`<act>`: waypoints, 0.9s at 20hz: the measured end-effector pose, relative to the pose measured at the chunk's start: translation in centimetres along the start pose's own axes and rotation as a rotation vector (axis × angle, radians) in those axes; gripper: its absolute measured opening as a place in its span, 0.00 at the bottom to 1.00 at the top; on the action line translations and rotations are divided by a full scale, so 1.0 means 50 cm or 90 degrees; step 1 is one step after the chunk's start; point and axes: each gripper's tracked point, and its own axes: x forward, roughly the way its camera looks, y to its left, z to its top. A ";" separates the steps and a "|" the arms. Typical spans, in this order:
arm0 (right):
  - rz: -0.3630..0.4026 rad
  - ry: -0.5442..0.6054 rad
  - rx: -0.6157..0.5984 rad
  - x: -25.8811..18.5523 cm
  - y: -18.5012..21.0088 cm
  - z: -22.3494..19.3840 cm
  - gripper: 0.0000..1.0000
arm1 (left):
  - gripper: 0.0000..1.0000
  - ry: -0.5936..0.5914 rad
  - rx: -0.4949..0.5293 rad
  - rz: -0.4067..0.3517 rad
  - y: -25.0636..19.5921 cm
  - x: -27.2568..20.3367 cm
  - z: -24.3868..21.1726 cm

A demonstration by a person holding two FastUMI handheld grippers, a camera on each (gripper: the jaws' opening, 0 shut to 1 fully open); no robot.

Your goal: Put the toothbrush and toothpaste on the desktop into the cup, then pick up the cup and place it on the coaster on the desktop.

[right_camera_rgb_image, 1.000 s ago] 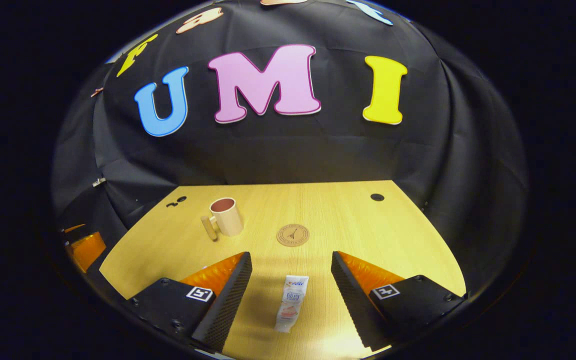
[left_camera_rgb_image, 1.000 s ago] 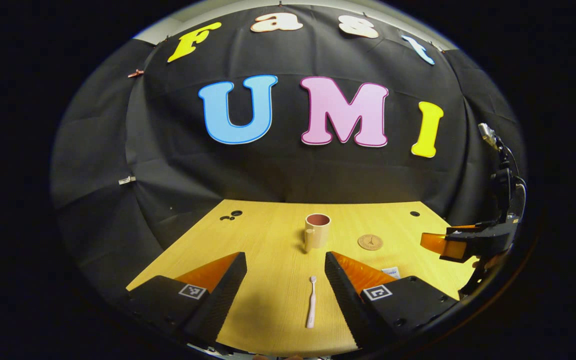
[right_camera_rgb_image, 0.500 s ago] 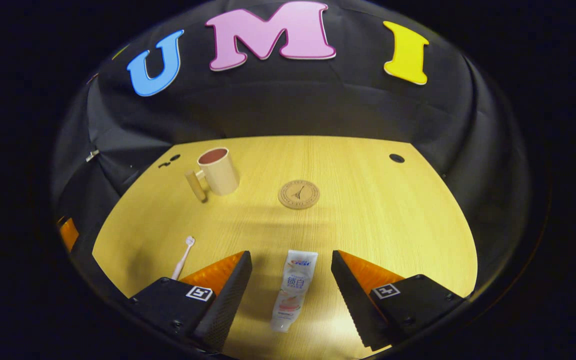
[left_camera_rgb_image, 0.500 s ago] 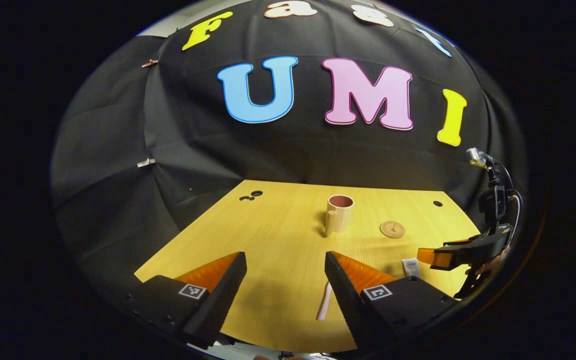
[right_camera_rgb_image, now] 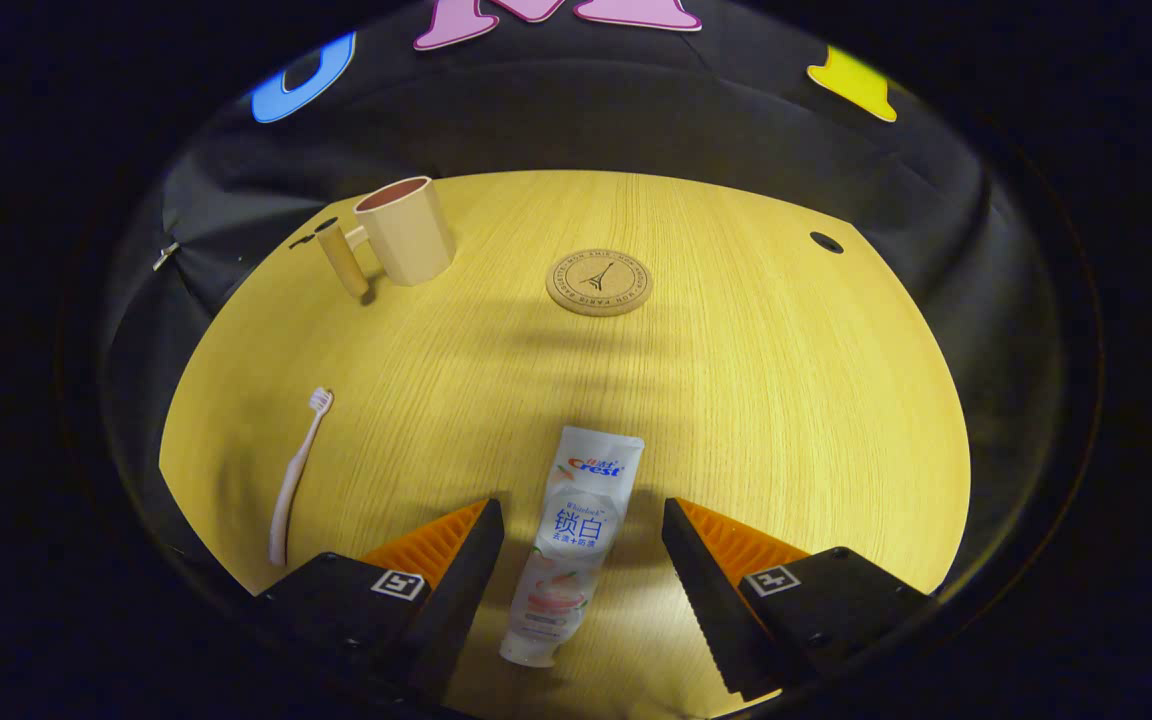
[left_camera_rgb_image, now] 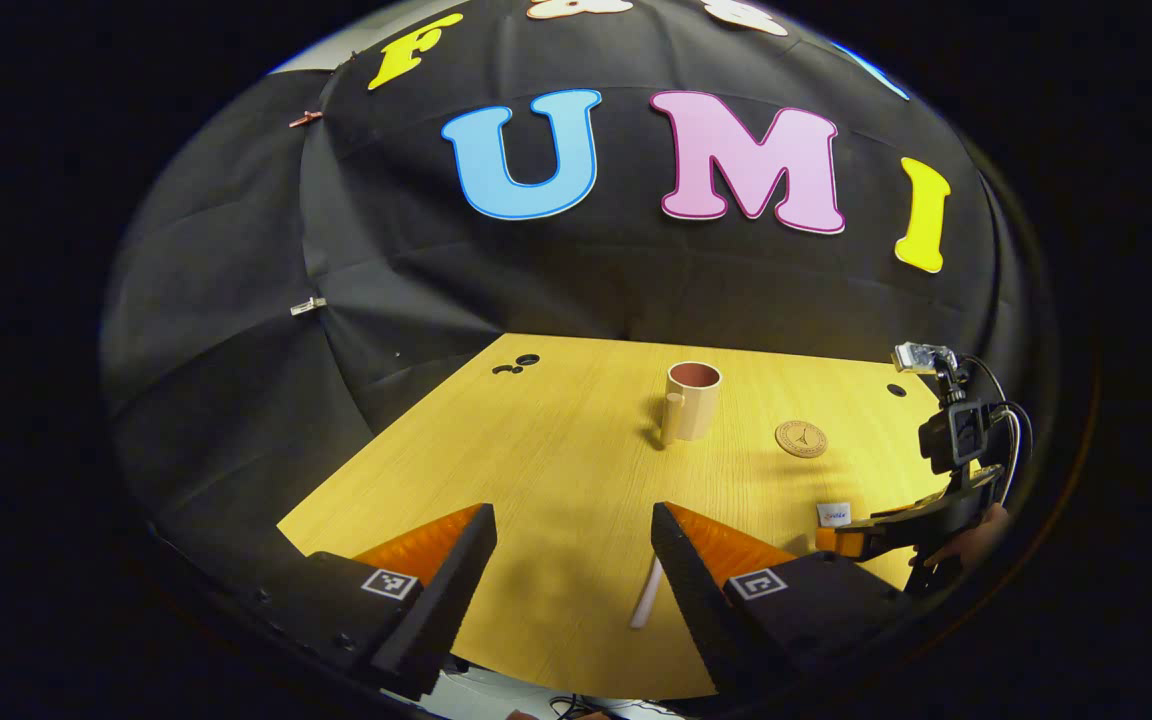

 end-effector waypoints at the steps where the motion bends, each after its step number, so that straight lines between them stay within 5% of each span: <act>1: -0.001 0.008 0.000 0.003 -0.001 -0.006 0.98 | 0.97 0.003 0.000 0.001 -0.001 -0.001 -0.003; 8: -0.017 0.044 0.023 0.017 -0.001 -0.031 0.98 | 0.97 -0.003 0.014 -0.011 0.004 -0.017 -0.012; 10: -0.022 0.055 0.029 0.016 0.006 -0.034 0.93 | 0.97 0.001 0.010 -0.014 0.010 -0.019 -0.022; 13: -0.037 0.076 0.057 0.016 0.017 -0.034 0.68 | 0.97 0.001 0.007 -0.023 0.018 -0.019 -0.033; 18: -0.050 0.120 0.083 0.014 0.017 -0.035 0.64 | 0.97 -0.007 0.007 -0.031 0.041 -0.014 -0.036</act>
